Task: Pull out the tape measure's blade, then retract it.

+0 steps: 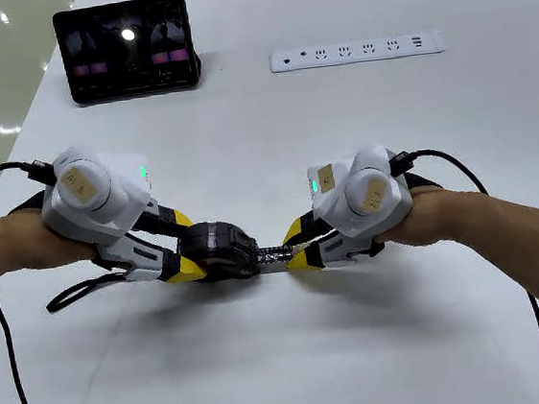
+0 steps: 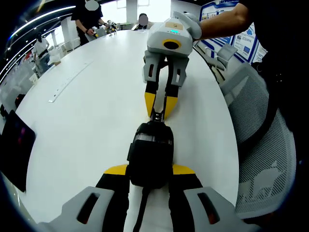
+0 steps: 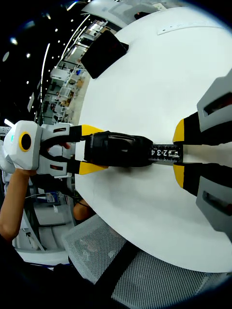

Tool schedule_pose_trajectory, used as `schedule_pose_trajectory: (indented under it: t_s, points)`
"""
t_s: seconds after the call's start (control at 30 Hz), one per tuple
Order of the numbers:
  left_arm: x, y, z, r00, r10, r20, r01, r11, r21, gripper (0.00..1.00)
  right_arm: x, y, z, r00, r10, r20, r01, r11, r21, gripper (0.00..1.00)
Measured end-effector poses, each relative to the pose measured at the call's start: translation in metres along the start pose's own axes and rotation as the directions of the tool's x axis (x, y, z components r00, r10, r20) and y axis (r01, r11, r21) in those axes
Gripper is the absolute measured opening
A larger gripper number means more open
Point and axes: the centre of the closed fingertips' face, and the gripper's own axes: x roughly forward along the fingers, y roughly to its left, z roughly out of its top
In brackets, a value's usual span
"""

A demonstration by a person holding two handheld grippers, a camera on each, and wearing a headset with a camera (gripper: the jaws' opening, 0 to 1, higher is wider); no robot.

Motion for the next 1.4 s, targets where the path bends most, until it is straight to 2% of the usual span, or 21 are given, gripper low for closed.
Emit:
schedule_pose_trajectory:
  t_s: [1.1, 1.4]
  points:
    - [0.000, -0.001, 0.001, 1.0000, -0.001, -0.006, 0.001, 1.000, 0.005, 0.25, -0.042, 0.005, -0.037, 0.9993, -0.022, -0.030, 0.023, 1.000, 0.016, 0.10]
    - [0.001, -0.002, 0.001, 1.0000, -0.002, -0.007, 0.002, 1.000, 0.003, 0.25, -0.057, 0.005, -0.054, 0.9982, -0.032, -0.050, 0.033, 0.999, 0.022, 0.10]
